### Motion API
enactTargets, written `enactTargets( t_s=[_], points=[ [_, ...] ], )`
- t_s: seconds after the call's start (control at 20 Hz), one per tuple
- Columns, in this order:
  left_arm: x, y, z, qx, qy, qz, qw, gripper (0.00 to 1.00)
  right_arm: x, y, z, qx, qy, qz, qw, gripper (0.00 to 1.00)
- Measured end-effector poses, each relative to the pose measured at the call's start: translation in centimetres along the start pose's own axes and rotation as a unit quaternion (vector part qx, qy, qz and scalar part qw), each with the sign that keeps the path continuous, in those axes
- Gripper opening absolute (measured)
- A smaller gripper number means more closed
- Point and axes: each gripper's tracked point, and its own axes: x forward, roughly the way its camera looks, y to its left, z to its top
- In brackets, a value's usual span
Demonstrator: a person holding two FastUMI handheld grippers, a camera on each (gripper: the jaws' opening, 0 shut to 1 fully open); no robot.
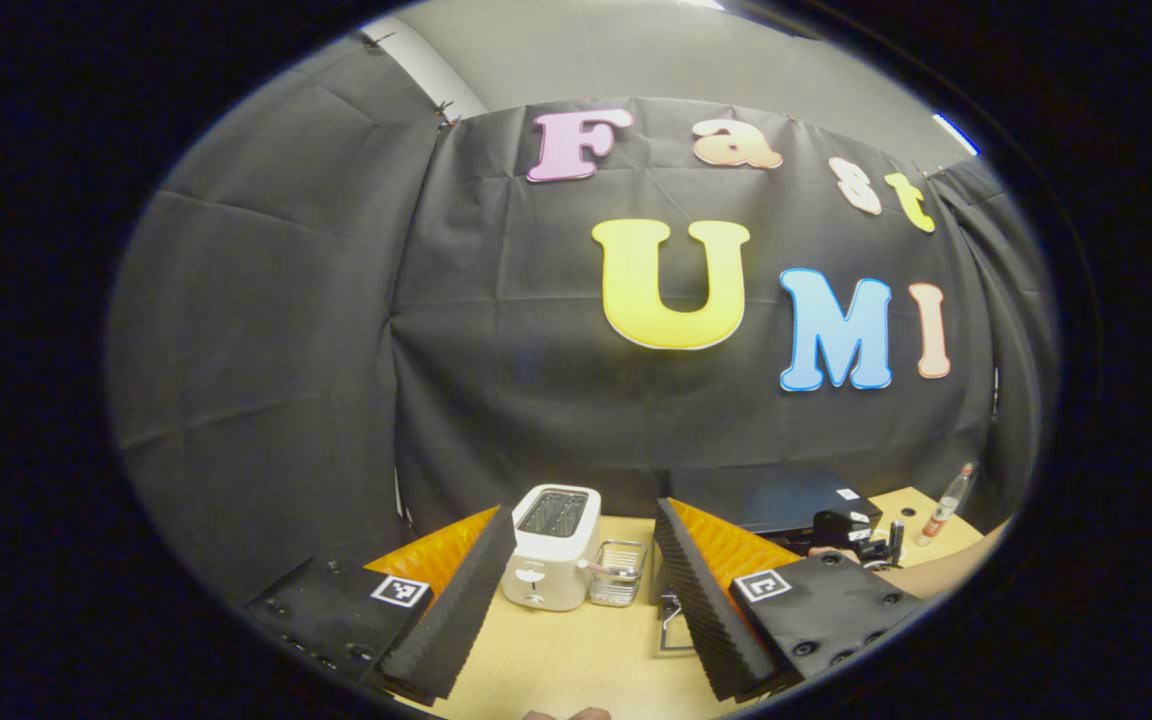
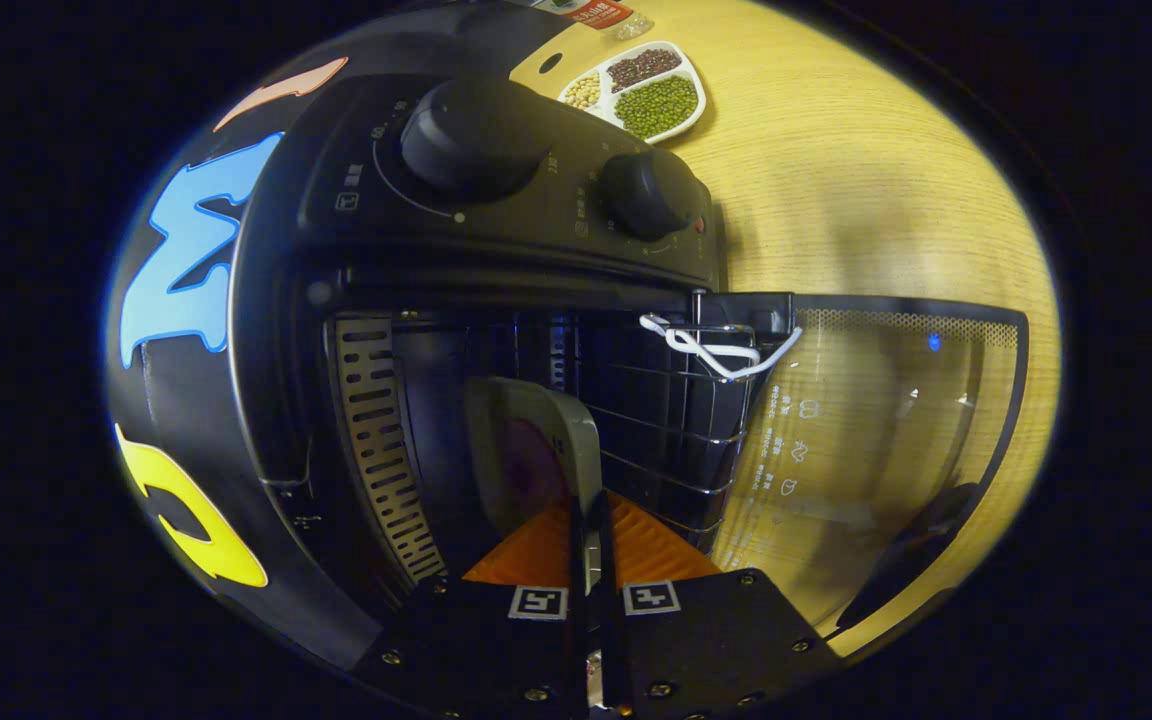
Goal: Open the electric oven with the left hand, put the food in, and close the electric oven.
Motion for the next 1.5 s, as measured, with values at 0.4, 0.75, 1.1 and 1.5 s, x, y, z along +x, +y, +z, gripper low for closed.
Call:
enactTargets(
  t_s=[0.4,0.75,1.1,1.5],
  points=[
    [0.7,-6.4,0.5,-0.002,-0.005,-0.052,0.999,0.99,-6.3,-2.1,1.9,-0.214,0.058,-0.019,0.975,0.24],
    [1.0,-13.4,0.9,0.005,-0.007,-0.109,0.994,0.93,-15.0,0.3,7.9,-0.426,0.019,0.043,0.904,0.24],
    [-0.3,-19.1,2.0,0.01,-0.014,-0.15,0.988,0.91,-27.2,7.0,13.5,-0.595,-0.12,0.137,0.783,0.24],
    [-1.2,-22.8,2.7,0.009,-0.011,-0.161,0.987,0.99,-37.5,12.7,15.5,-0.643,-0.202,0.225,0.704,0.81]
  ],
)
